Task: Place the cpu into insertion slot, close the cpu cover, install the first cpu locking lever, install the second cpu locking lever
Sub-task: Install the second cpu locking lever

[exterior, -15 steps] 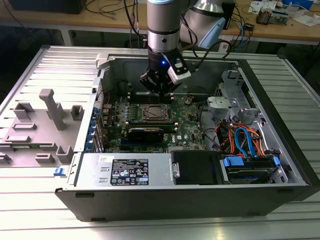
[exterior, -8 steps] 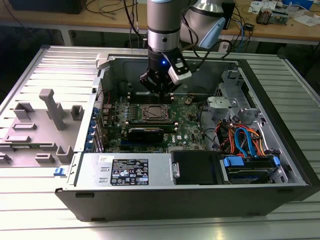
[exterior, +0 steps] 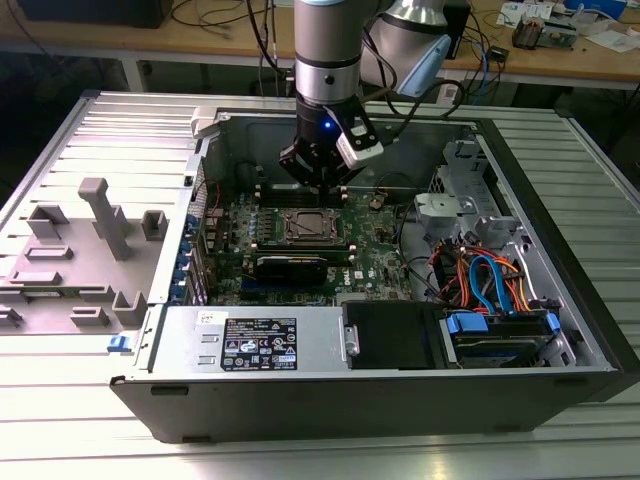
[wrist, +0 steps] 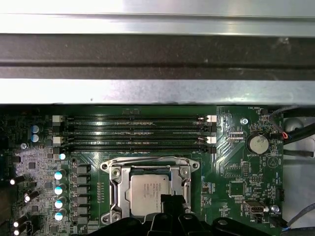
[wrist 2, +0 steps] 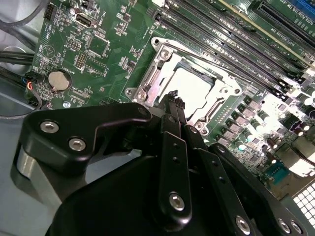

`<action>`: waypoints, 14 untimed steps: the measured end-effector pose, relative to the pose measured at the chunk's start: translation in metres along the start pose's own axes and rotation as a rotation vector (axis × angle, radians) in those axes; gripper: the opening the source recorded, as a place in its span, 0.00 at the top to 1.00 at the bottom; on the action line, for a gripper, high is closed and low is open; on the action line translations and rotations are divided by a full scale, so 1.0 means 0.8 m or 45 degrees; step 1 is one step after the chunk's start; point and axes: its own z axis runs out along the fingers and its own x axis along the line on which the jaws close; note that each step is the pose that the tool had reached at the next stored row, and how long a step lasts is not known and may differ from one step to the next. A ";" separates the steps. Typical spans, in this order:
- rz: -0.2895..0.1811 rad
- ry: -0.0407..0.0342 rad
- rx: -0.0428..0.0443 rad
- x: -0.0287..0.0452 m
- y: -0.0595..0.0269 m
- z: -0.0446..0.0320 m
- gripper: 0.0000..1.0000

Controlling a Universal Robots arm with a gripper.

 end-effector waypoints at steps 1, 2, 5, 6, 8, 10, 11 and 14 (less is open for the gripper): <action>0.000 0.0000 0.000 0.0000 0.000 0.0000 0.89; 0.000 -0.0001 0.000 0.0000 0.000 0.0001 0.89; 0.000 0.0001 0.000 0.0000 -0.001 -0.0001 0.89; 0.000 0.0001 0.000 0.0000 -0.001 -0.0013 0.89; 0.000 0.0000 0.002 -0.0002 -0.001 -0.0024 0.89; 0.000 -0.0001 0.003 -0.0001 -0.005 -0.0024 0.89; 0.000 -0.0001 0.004 -0.0001 -0.009 -0.0022 0.89; 0.000 0.0004 0.004 -0.0002 -0.016 -0.0017 0.89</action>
